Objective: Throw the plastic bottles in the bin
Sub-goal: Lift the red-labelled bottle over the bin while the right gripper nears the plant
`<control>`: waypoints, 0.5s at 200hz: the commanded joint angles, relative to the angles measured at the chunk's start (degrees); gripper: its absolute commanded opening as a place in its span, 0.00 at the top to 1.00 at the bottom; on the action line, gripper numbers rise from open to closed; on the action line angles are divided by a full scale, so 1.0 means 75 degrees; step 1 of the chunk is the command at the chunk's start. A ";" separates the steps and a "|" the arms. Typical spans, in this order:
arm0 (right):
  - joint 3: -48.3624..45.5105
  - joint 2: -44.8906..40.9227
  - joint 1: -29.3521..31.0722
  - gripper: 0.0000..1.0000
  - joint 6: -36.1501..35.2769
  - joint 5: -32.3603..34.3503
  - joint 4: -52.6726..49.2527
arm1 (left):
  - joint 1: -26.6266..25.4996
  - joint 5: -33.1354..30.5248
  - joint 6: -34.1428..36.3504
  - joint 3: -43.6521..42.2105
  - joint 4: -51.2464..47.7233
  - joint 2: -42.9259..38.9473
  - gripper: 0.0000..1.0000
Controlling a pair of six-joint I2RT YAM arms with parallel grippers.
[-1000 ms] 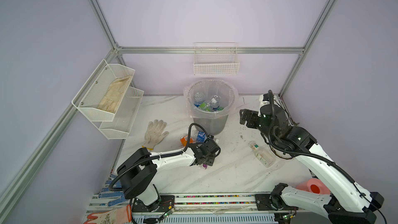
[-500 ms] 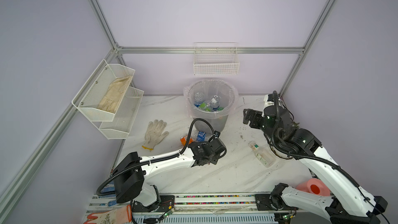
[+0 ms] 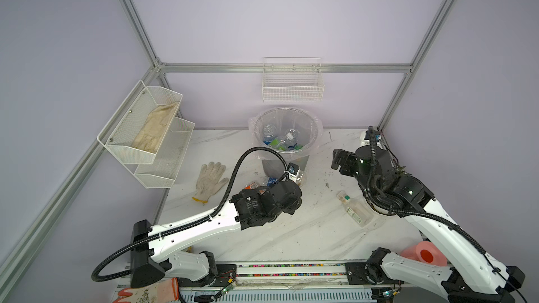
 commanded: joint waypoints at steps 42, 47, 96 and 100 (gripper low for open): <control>-0.0496 -0.0252 -0.0056 0.02 0.0259 0.0083 -0.0371 | -0.0083 -0.0726 0.0763 0.1108 -0.0004 -0.0642 0.60; -0.0535 -0.0256 -0.0056 0.02 0.0270 0.0083 -0.0384 | -0.0083 -0.0765 0.0796 0.1139 0.0018 -0.0672 0.60; -0.0839 -0.0318 -0.0067 0.02 0.0342 0.0013 -0.0431 | -0.0083 -0.1191 0.1195 0.1469 0.0102 -0.1069 0.60; -0.0860 -0.0316 -0.0059 0.03 0.0342 0.0013 -0.0432 | -0.0083 -0.1219 0.1230 0.1482 0.0128 -0.1107 0.60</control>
